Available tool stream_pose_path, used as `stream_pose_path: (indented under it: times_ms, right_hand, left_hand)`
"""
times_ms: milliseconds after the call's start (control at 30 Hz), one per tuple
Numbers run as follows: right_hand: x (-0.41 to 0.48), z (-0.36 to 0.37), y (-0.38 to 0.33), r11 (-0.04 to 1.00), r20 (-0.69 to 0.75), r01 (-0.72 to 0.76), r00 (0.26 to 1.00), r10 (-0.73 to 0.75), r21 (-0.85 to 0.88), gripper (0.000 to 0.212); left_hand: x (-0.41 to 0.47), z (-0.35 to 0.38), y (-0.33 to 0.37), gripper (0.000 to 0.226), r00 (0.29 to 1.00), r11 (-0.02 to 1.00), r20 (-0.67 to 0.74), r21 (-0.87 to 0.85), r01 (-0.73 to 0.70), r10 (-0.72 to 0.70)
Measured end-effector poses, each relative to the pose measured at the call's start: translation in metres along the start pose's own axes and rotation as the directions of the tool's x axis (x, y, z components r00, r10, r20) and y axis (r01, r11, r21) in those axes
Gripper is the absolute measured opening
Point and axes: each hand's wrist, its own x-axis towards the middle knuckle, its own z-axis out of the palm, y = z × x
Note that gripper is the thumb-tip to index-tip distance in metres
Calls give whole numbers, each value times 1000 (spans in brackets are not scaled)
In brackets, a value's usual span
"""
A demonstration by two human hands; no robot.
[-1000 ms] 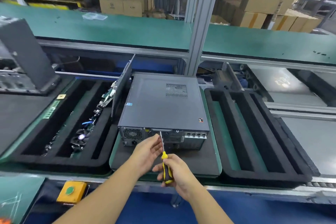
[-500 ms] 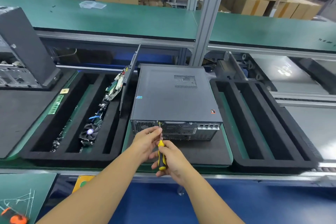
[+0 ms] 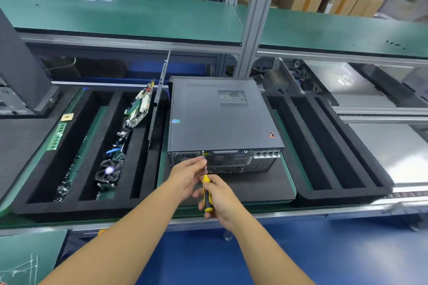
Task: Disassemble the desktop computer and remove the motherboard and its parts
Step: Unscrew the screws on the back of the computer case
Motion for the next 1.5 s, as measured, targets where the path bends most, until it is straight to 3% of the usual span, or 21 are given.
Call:
stream_pose_path:
  times_ms: [133, 233, 300, 433, 600, 667, 800, 867, 967, 1033, 1133, 1233, 1367, 1500]
  right_hand:
    - [3, 5, -1, 995, -13, -16, 1000, 18, 98, 22]
    - [5, 10, -4, 991, -26, -35, 999, 38, 131, 26]
    - [4, 13, -6, 995, -55, -43, 997, 48, 87, 27]
    - [0, 20, -10, 997, -157, -53, 987, 44, -56, 21]
    - [-1, 18, -7, 967, -281, 23, 955, -96, -253, 11]
    - [-4, 15, -10, 976, -255, 45, 962, -100, -211, 16]
    - [-17, 11, -7, 988, -98, -100, 989, 112, 117, 43]
    - [-19, 8, -3, 974, -50, -104, 992, 116, 202, 41]
    - [-19, 7, -6, 981, -142, -10, 989, 39, 194, 23]
    - [-17, 11, -6, 998, -270, 24, 963, -8, 56, 7]
    - [-13, 20, -1, 986, -396, 40, 913, -102, -161, 12]
    - [-13, 24, -1, 996, -348, 56, 934, -75, -63, 15]
    - [-16, 16, -6, 971, -170, -101, 975, 140, 219, 37]
    - [-16, 12, -4, 973, -175, -72, 978, 111, 217, 26]
  left_hand:
    - [0, 0, 1, 22, 1000, 1000, 0, 5, 21, -21]
    - [-2, -2, 1, 23, 999, 991, 5, 123, 48, -49]
    - [-3, -3, 1, 25, 999, 977, -11, 208, 54, -53]
    - [-1, -4, 6, 21, 999, 974, -24, 221, 52, -48]
    - [2, 0, 8, 10, 1000, 978, 6, 208, 15, -16]
    - [3, 1, 9, 9, 999, 983, 22, 178, 35, -39]
    - [5, 2, 9, 7, 998, 988, 32, 151, 42, -48]
    - [5, 3, 7, 6, 998, 990, 39, 130, 44, -49]
    - [5, 3, 7, 10, 995, 996, 77, 76, 56, -61]
    - [4, 1, 7, 11, 992, 995, 105, 75, 68, -76]
    - [2, 0, 9, 16, 992, 988, 99, 144, 62, -77]
    - [1, 3, 11, 17, 996, 980, 66, 193, 42, -56]
    - [1, 5, 15, 14, 990, 986, 97, 141, 91, -105]
    - [-3, 4, 16, 11, 979, 988, 145, 70, 137, -146]
